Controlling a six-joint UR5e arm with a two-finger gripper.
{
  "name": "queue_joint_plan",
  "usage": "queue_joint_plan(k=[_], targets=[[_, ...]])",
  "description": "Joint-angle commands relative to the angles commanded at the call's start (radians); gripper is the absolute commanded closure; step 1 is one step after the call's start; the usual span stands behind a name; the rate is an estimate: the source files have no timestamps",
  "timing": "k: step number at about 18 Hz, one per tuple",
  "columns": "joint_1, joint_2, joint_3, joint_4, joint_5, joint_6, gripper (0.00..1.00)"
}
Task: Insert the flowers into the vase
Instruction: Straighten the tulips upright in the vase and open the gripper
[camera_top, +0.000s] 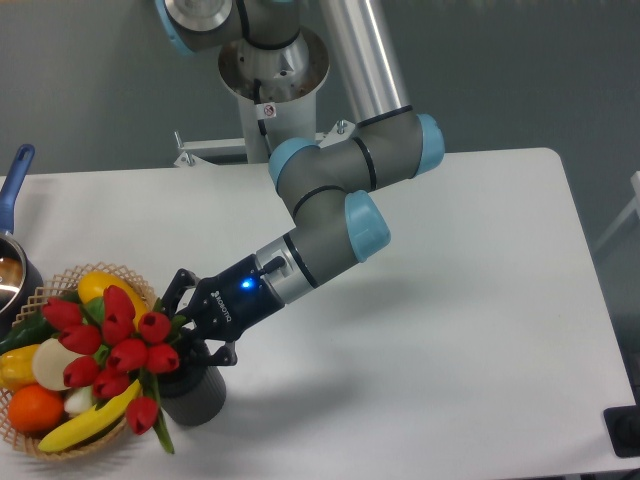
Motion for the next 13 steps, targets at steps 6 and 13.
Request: queue_joint_plan(k=[6, 13], targets=[[0.015, 0.011, -0.043, 0.0, 0.003, 0.037, 0.39], [0.032, 0.046, -0.077, -0.002, 0.002, 0.035, 0.27]])
